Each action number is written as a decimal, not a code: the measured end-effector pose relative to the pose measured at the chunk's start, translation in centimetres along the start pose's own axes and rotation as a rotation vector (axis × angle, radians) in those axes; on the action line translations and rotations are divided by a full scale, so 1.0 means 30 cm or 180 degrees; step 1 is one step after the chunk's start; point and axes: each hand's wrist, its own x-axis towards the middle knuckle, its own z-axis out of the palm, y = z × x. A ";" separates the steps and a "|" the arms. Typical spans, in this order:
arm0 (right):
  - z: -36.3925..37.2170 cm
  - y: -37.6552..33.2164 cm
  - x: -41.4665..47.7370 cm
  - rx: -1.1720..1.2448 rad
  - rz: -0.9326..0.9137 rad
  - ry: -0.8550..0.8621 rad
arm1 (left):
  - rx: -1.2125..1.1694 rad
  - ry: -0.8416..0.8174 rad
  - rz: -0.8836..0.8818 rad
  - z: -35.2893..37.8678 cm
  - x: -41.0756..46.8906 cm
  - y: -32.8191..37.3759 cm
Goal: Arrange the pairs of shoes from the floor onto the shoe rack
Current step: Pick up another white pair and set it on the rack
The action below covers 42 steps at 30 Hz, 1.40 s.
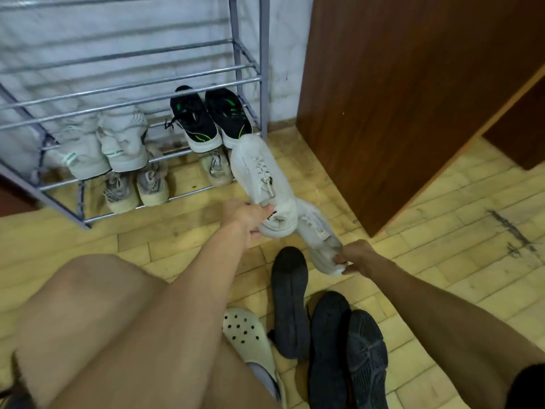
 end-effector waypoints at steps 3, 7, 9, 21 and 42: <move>-0.015 -0.068 -0.075 0.0114 -0.0384 -0.0080 | -0.0158 0.0032 0.0015 -0.016 -0.062 -0.011; -0.023 -0.203 -0.199 0.0639 -0.0812 -0.0389 | -0.0259 0.0234 0.0120 -0.074 -0.119 -0.029; -0.018 -0.269 -0.247 0.0775 -0.0980 -0.0458 | -0.0277 0.0417 0.0216 -0.107 -0.138 -0.037; 0.068 -0.676 -0.346 0.1191 -0.1771 -0.0777 | -0.0526 0.0898 0.0851 -0.334 -0.105 0.206; 0.270 -1.290 -0.118 0.0902 -0.2359 -0.0004 | -0.0226 0.0991 0.1138 -0.502 0.454 0.722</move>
